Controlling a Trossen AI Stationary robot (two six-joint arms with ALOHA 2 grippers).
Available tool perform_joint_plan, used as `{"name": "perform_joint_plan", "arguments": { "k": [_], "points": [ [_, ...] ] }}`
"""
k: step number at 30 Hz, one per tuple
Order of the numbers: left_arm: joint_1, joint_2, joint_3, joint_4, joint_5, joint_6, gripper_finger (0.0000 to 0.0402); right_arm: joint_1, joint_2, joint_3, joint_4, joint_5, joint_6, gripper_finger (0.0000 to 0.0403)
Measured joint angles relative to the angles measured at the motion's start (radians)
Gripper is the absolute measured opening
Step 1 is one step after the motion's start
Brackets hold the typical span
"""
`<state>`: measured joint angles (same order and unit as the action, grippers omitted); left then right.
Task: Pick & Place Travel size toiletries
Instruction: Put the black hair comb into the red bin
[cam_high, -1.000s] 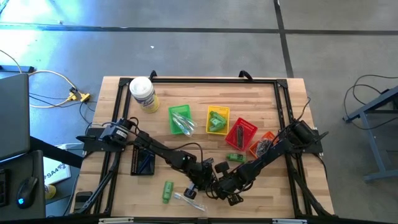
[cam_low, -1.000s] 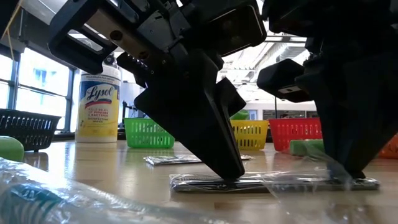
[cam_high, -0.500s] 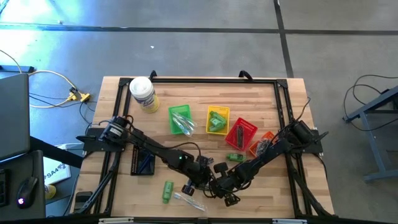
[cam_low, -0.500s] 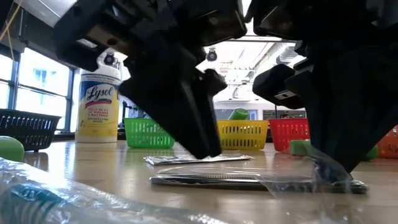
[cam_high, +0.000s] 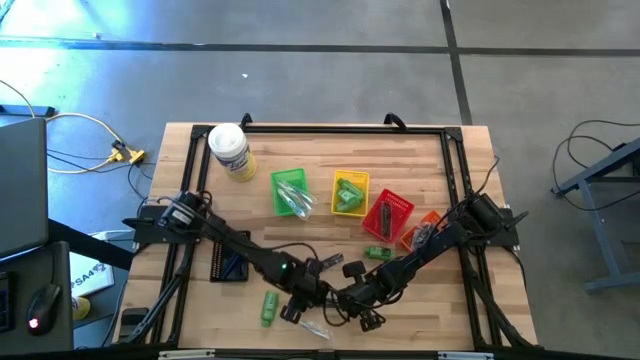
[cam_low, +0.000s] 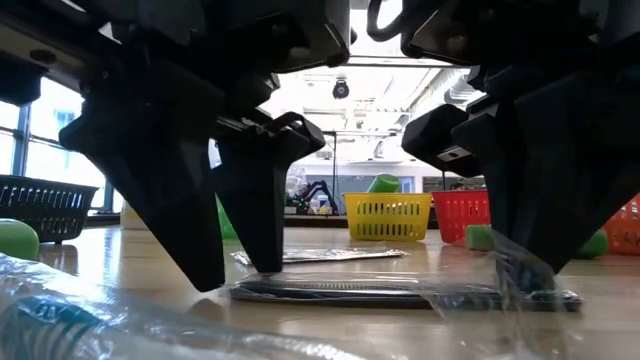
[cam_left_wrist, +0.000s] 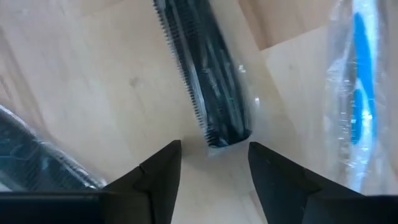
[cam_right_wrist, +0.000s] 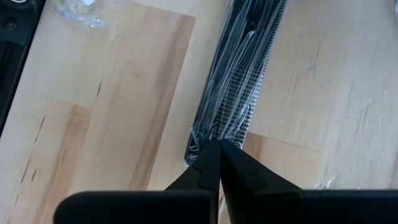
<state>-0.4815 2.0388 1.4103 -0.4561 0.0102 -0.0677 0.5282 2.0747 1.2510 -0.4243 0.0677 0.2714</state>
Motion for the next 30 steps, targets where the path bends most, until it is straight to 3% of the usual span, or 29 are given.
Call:
{"name": "perform_joint_plan", "arguments": {
  "k": [13, 21, 30],
  "points": [
    [-0.006, 0.008, 0.014, -0.01, 0.0, 0.01, 0.0103, -0.012, 0.001, 0.0, 0.007, -0.029, 0.023, 0.0003],
    [-0.056, 0.006, 0.024, -0.014, -0.068, 0.095, 0.0012, -0.016, 0.001, 0.0, 0.01, -0.034, 0.024, 0.0003],
    [-0.057, 0.006, 0.025, 0.065, -0.073, 0.124, 0.0002, -0.023, 0.002, 0.0, 0.012, -0.048, 0.038, 0.0003]
  ]
}}
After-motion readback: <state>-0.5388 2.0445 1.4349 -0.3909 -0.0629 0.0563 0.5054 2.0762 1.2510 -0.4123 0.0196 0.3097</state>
